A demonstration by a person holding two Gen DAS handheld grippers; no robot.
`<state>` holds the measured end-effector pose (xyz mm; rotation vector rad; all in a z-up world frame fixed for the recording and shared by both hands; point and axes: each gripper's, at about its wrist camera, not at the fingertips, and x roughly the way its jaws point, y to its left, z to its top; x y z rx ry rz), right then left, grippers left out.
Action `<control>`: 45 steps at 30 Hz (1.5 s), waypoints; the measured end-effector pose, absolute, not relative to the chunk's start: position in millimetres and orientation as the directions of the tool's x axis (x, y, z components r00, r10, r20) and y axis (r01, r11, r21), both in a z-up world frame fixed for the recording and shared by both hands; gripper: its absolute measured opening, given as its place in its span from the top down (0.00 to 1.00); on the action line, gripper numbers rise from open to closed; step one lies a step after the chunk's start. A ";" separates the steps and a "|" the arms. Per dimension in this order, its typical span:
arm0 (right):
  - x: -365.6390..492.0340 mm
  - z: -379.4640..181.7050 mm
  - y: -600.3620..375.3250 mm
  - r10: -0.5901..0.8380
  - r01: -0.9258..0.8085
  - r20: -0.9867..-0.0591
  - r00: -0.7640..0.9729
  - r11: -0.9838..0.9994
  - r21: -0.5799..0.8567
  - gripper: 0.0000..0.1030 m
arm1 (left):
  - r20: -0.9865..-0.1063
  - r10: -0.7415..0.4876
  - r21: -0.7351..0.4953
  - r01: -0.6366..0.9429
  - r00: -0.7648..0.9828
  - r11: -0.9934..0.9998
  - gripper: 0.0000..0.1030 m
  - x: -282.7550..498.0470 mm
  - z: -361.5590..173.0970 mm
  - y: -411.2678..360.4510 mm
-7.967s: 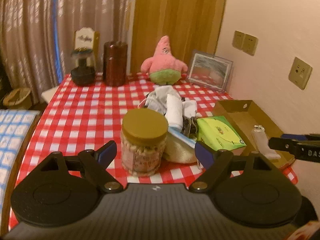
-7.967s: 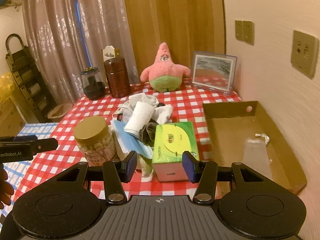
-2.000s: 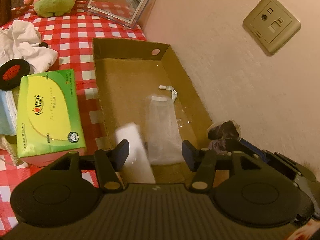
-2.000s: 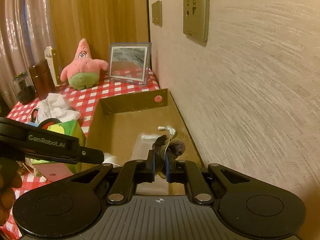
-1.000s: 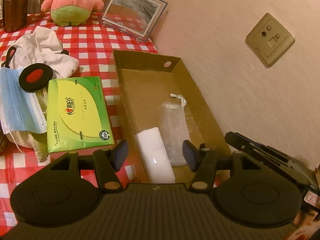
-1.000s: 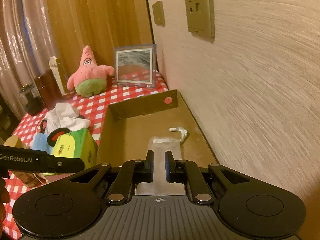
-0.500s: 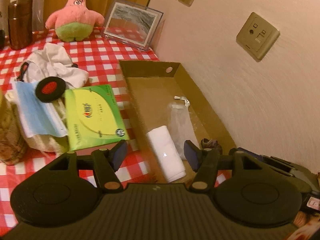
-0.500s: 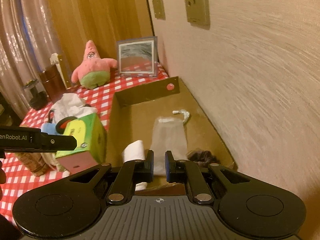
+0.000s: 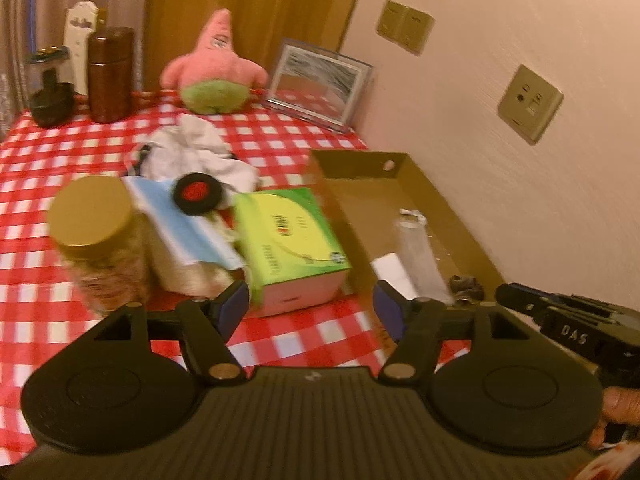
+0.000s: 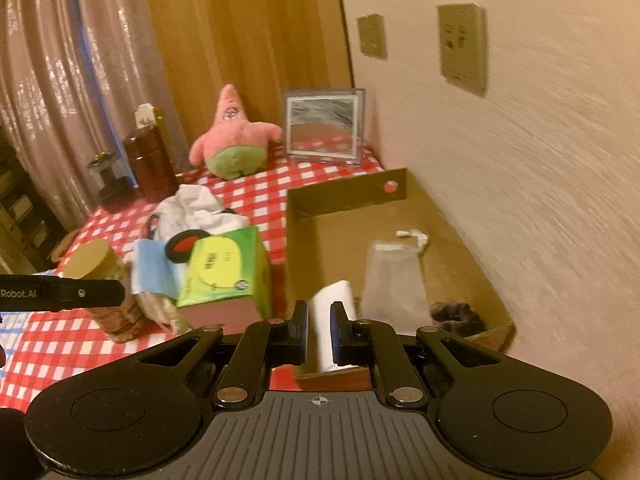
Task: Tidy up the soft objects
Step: 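Release the dark fabric item into the tray with the right gripper and withdraw, then move both grippers back over the pile of soft items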
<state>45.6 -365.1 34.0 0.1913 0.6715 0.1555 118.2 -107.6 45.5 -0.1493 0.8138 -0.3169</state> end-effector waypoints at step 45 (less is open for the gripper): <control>67.4 40.2 -246.9 0.330 -0.284 -0.609 0.721 0.943 0.174 0.52 | -0.667 -0.158 -0.212 0.017 0.728 0.977 0.31 92.0 52.9 49.0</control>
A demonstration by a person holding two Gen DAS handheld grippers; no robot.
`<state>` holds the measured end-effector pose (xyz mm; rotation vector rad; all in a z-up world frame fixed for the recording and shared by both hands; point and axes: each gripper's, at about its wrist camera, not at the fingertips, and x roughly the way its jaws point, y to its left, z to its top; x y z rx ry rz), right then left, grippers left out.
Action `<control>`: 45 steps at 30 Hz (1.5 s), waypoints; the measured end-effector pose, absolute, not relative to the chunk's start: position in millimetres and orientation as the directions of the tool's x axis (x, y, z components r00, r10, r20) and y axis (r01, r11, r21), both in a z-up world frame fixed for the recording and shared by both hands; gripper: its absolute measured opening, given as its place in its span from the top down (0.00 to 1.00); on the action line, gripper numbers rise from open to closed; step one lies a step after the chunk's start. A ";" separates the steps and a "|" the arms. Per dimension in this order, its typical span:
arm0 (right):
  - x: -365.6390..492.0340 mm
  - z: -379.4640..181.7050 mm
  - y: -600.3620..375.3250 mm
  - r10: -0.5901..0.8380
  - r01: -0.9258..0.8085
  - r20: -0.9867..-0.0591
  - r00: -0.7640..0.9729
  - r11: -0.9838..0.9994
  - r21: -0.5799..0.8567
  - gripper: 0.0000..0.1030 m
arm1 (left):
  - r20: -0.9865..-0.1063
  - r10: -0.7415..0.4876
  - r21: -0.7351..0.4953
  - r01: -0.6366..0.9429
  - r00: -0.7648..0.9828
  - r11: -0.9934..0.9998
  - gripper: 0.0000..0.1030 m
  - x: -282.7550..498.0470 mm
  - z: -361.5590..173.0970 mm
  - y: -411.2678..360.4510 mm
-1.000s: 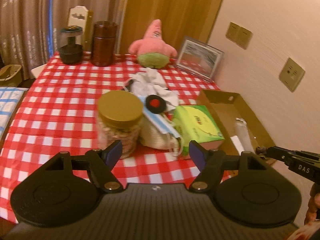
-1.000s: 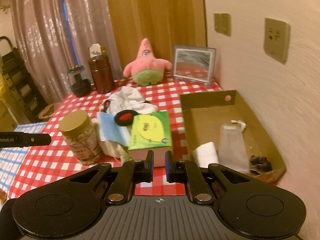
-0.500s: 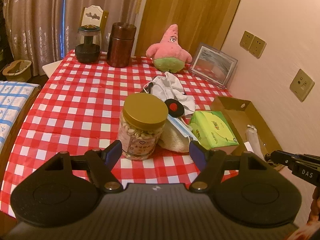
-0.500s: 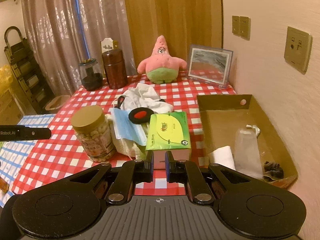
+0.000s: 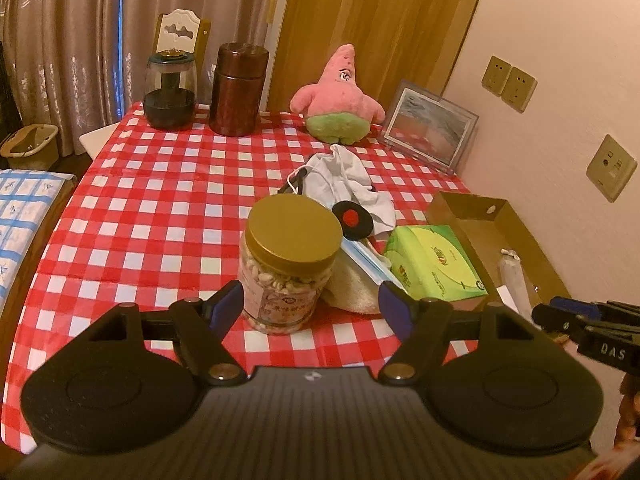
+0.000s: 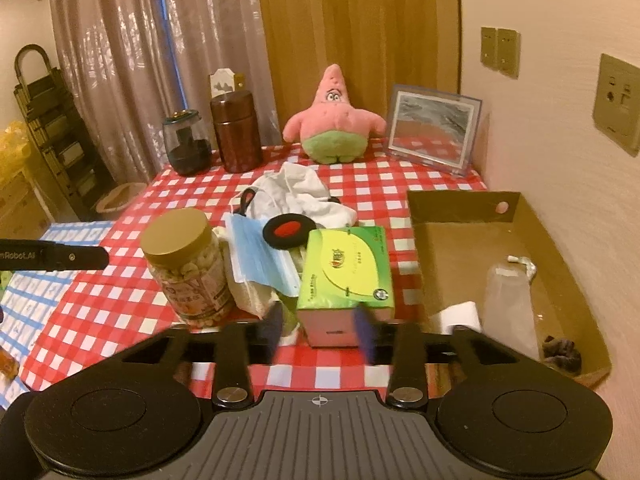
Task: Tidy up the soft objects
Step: 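Move both grippers back over the pile of soft items, then grasp the black round pad with the right gripper while the left gripper grasps the blue mask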
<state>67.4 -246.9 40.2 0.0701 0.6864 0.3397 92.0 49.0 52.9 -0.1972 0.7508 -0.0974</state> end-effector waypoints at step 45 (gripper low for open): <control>289.2 -7.8 -167.9 0.467 -0.862 -0.768 0.438 0.460 -0.212 0.41 | -0.840 -0.310 -0.147 0.363 0.446 0.920 0.28 323.2 19.2 70.3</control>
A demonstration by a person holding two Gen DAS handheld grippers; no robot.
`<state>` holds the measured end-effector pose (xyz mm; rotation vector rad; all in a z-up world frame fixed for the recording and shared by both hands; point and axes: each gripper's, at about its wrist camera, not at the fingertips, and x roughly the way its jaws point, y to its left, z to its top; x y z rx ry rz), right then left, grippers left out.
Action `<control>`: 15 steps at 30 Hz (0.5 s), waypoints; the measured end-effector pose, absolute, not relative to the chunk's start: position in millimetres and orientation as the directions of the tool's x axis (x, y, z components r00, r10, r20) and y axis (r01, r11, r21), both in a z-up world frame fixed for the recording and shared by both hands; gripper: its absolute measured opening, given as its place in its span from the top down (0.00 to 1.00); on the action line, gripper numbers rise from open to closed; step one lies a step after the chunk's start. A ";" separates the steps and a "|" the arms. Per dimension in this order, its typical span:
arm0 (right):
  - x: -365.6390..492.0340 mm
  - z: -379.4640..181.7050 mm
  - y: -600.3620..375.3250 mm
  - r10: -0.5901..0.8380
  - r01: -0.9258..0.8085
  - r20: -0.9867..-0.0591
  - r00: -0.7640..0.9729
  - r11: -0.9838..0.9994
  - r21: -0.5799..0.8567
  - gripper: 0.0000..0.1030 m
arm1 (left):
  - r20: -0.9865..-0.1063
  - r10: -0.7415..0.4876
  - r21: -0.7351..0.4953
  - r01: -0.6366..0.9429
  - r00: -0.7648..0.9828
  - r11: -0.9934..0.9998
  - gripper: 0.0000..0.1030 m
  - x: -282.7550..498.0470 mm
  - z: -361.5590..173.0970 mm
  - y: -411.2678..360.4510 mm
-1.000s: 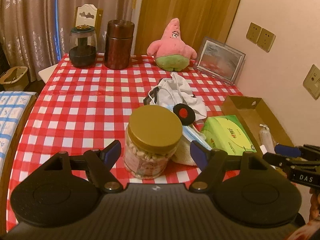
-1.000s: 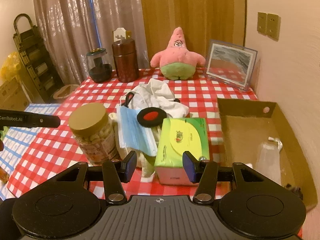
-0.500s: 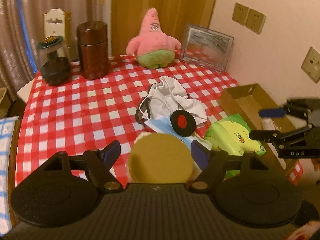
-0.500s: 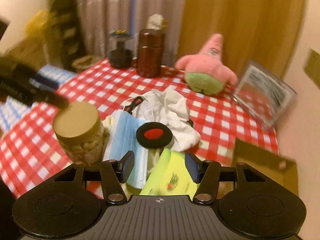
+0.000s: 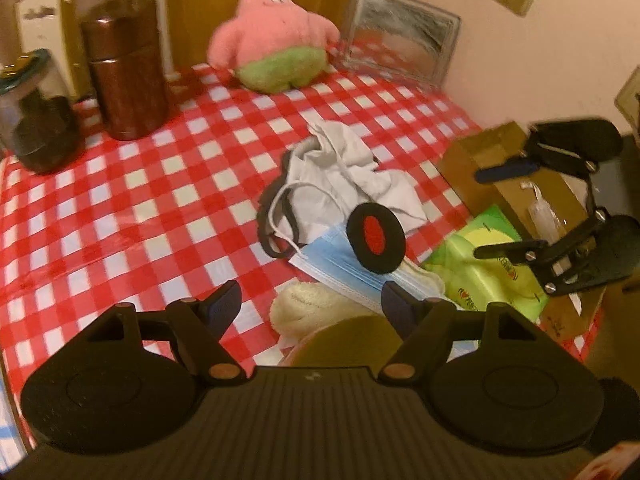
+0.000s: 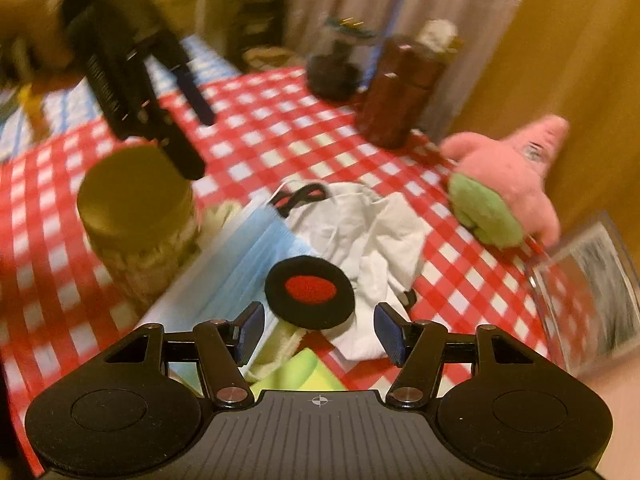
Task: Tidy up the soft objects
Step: 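Grasp the black round pad with the right gripper while the left gripper grasps the blue mask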
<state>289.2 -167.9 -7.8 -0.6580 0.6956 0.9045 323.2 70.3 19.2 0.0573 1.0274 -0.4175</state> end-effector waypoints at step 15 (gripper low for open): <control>353.1 -59.5 -125.2 0.393 -0.966 -0.887 0.241 0.187 -0.179 0.15 | -0.899 -0.364 -0.197 0.519 0.242 0.832 0.28 385.2 -17.5 60.8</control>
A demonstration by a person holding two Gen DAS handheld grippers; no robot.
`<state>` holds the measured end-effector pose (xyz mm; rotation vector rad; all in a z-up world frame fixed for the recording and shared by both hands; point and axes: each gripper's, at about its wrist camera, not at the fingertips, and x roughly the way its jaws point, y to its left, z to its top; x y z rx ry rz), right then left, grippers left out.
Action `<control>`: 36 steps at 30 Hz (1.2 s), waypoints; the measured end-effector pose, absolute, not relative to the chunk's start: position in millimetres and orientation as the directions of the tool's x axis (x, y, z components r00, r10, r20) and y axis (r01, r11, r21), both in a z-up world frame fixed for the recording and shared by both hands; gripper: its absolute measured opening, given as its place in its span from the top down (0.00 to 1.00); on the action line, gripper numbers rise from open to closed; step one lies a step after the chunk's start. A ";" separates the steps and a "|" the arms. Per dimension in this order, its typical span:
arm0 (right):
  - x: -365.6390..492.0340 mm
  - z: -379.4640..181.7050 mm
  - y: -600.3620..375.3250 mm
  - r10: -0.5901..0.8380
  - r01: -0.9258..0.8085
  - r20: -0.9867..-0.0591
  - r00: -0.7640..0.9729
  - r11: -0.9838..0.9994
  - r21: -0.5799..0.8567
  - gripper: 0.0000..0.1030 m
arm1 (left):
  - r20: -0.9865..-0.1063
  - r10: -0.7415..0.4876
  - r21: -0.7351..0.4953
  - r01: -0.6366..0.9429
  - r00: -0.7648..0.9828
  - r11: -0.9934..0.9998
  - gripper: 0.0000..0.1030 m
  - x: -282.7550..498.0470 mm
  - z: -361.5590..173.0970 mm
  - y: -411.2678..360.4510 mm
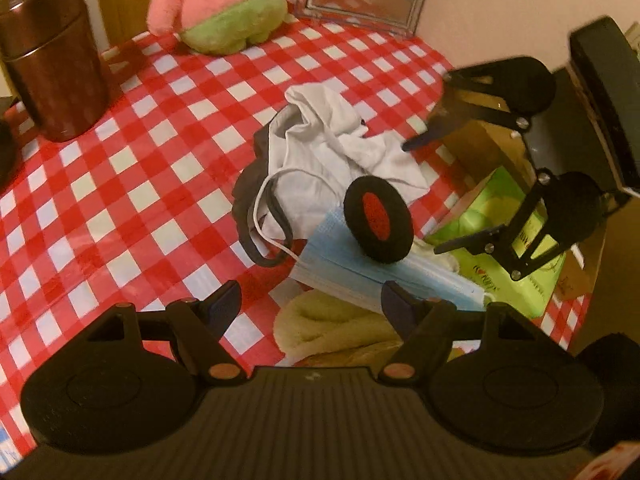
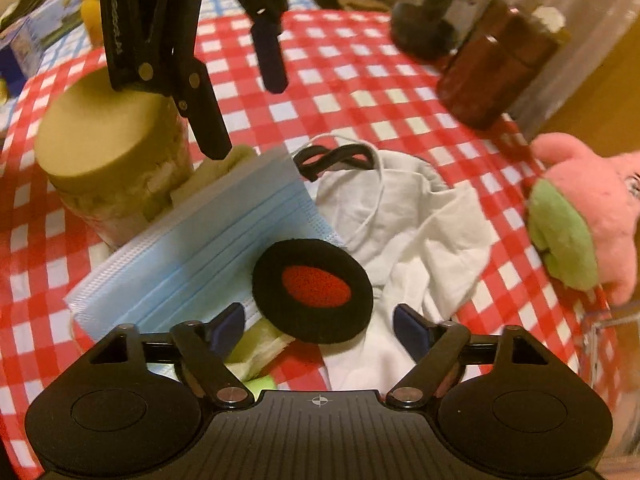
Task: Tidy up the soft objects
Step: 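Grasp the black round pad with the right gripper while the left gripper grasps the blue mask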
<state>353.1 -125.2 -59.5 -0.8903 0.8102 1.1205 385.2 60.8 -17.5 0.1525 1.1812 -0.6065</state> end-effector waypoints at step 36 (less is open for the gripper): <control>370.4 -57.3 -126.6 0.444 -0.964 -0.871 0.211 0.243 -0.110 0.24 | -0.892 -0.422 -0.292 0.505 0.163 0.812 0.29 412.5 -46.6 64.2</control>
